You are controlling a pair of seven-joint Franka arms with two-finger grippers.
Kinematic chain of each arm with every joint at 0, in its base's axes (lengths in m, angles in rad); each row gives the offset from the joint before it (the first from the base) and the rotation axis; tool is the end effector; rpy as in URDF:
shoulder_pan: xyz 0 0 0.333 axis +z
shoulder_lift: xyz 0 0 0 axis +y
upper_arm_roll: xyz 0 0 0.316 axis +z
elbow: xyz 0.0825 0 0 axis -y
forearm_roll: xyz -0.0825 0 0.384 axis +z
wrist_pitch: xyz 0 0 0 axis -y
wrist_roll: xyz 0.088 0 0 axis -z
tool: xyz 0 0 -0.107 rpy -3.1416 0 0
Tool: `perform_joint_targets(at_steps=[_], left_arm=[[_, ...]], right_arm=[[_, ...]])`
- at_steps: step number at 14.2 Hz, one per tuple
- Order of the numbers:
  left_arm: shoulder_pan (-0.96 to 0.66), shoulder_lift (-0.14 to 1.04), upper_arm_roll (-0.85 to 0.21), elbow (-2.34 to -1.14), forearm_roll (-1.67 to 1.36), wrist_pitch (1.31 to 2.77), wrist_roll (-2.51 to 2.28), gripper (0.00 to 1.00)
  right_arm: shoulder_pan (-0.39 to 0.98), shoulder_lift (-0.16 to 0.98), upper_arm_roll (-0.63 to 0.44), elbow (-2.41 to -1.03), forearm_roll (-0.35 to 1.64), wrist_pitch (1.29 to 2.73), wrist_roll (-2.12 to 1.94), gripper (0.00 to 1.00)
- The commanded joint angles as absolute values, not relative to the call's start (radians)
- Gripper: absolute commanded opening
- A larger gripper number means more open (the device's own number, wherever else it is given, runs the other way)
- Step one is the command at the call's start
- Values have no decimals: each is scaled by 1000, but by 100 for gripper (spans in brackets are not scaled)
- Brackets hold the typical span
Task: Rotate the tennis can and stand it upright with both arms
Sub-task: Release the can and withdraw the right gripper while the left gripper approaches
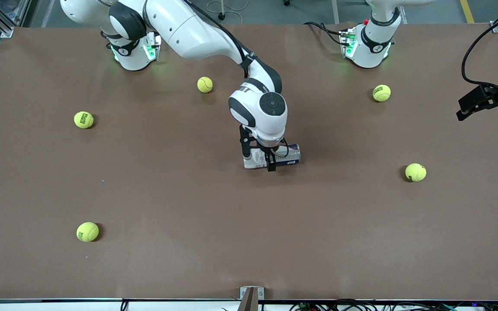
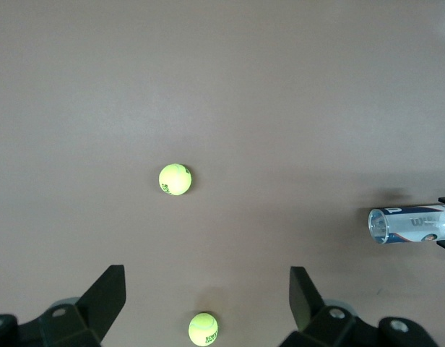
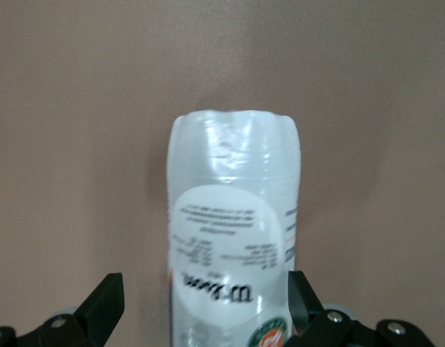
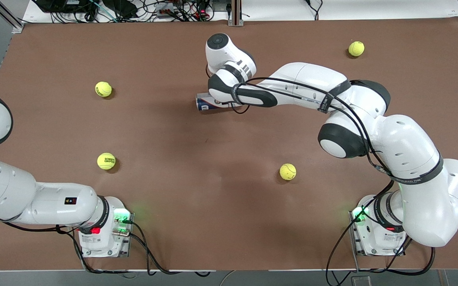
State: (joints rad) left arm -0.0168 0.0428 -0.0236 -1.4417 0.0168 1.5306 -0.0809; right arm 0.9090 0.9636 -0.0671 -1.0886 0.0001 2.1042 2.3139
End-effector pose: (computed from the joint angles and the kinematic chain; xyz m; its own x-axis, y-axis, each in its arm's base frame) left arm 0.5639 -0.0206 0.6577 0.9980 0.0413 0.0472 0.0419 -0.9991 -0.0119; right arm 0.5057 0.5922 0.2396 0.1285 -0.9917 0.0047 -0.9888 -0.1284 -0.0762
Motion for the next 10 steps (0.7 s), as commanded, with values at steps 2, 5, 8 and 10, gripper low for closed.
perform_joint_targets(at_steps=[2, 5, 8, 10], left_arm=[[-14, 74, -29, -1439, 17, 1522, -87, 100], [-26, 109, -34, -1439, 12, 1522, -87, 100], [-46, 107, -46, -1477, -27, 1499, -97, 100], [-35, 109, -44, -1526, -168, 1500, -98, 100]], right_arm=[[904, 925, -34, -1049, 2, 2011, 2304, 100], [878, 868, -20, -1048, 6, 1954, 2240, 100], [815, 812, -21, -1049, 14, 1875, 2003, 100], [750, 743, -21, -1069, 14, 1826, 1805, 100]])
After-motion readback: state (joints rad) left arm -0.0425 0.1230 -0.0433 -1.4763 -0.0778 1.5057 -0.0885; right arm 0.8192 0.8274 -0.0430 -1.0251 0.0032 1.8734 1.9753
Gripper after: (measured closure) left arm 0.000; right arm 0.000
